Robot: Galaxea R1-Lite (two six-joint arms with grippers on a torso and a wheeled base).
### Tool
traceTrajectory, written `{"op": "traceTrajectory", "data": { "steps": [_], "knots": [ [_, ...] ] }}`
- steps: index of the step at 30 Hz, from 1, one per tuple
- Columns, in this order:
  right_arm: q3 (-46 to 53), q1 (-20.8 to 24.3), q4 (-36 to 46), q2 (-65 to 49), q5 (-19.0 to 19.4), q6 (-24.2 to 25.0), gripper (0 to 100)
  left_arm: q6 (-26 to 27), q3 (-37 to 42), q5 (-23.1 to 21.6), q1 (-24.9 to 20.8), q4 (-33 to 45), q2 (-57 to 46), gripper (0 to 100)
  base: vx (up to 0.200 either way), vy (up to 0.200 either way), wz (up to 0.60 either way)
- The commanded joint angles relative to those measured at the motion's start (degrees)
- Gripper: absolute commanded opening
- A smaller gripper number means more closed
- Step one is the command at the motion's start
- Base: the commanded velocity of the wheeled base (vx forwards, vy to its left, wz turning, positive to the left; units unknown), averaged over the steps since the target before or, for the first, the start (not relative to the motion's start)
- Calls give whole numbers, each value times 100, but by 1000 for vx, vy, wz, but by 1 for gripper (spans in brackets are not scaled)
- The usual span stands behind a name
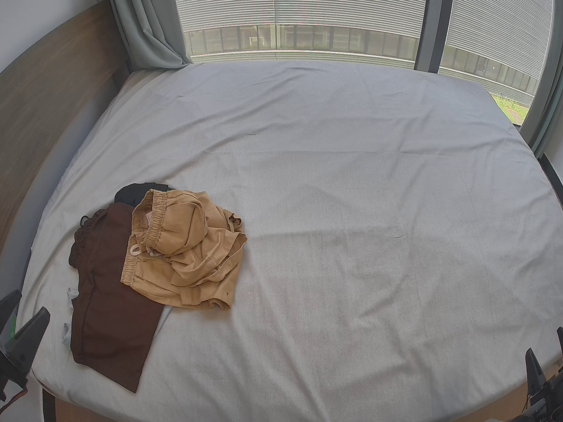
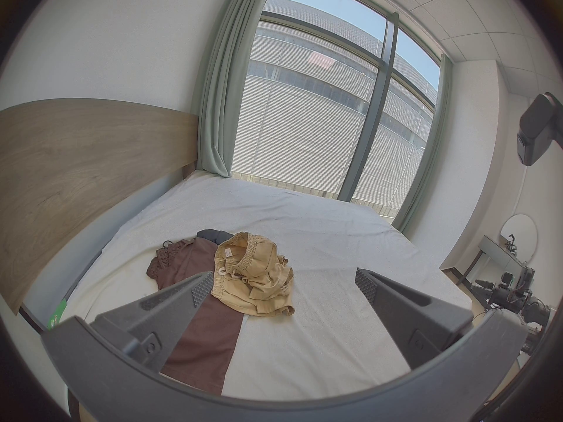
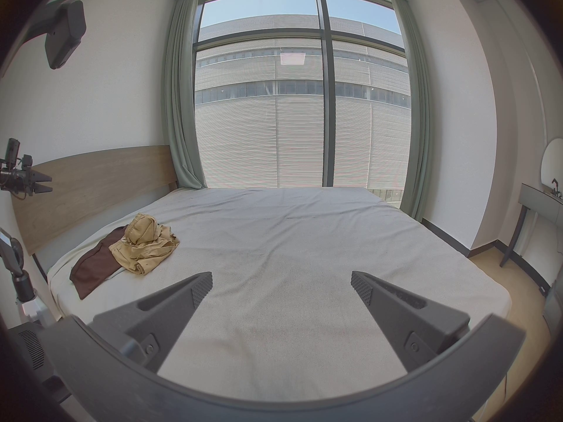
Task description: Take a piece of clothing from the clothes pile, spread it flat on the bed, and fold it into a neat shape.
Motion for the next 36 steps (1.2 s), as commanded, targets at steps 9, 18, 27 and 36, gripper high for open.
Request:
{"op": "traceTrajectory", "data": {
  "steps": [9,18,27,36],
  "knots": [
    [92,0,-1,-93,4,-11,100,-157,-100,-96,5,-456,768,100,0,0,0],
    [92,9,-1,-93,4,-11,100,-201,-258,-351,58,-632,1233,100,0,0,0],
    [92,9,-1,-93,4,-11,100,-192,-592,-509,75,-632,1726,100,0,0,0],
    [92,9,-1,-93,4,-11,100,-201,-847,-896,137,-632,2218,100,0,0,0]
  ]
}}
